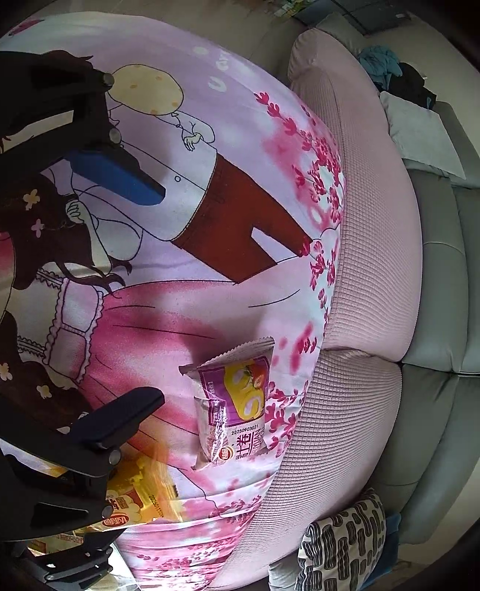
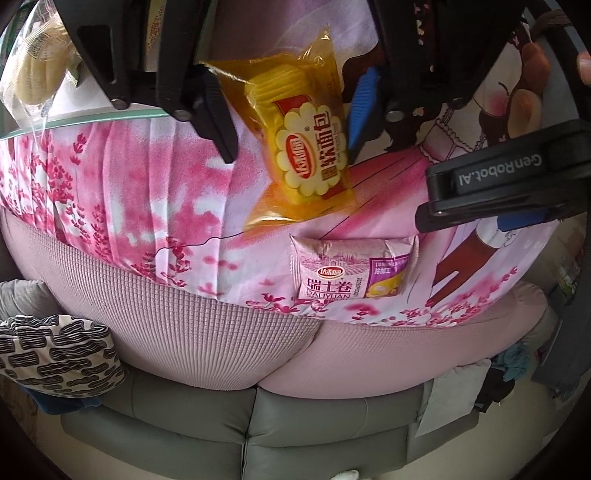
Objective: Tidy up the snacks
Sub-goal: 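Grasp the yellow bread bag with the right tool while the left tool grasps the pink-purple packet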
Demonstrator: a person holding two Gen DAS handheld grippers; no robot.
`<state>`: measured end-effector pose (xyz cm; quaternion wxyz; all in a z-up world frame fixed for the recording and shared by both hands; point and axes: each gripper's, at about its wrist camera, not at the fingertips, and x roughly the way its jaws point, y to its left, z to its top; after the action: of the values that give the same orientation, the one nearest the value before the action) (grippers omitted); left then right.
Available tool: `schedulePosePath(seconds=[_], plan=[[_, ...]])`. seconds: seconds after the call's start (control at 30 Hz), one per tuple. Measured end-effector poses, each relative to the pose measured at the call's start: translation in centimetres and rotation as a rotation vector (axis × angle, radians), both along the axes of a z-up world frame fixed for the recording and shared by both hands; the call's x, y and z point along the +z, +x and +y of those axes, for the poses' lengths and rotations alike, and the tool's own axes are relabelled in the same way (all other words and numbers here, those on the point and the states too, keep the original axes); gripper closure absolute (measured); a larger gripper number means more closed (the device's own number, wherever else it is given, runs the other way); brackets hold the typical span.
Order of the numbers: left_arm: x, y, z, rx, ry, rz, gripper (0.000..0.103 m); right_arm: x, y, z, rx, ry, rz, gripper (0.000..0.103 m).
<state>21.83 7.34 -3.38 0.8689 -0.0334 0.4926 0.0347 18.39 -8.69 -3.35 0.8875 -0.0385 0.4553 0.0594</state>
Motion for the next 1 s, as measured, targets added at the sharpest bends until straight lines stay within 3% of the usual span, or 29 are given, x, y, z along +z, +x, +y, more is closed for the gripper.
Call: schedulePosePath(seconds=[0.2, 0.43, 1.0], plan=[[-0.1, 0.0, 0.0, 0.002, 0.003, 0.002, 0.004, 0.2, 0.0, -0.5, -0.020, 0.025, -0.014, 0.058], [-0.3, 0.1, -0.3, -0.008, 0.008, 0.008, 0.004, 0.4, 0.3, -1.7, -0.066, 0.090, -0.016, 0.061], [-0.4, 0.3, -2.3, -0.028, 0.013, 0.011, 0.004, 2.8, -0.4, -4.8, -0.147, 0.195, -0.134, 0.064]])
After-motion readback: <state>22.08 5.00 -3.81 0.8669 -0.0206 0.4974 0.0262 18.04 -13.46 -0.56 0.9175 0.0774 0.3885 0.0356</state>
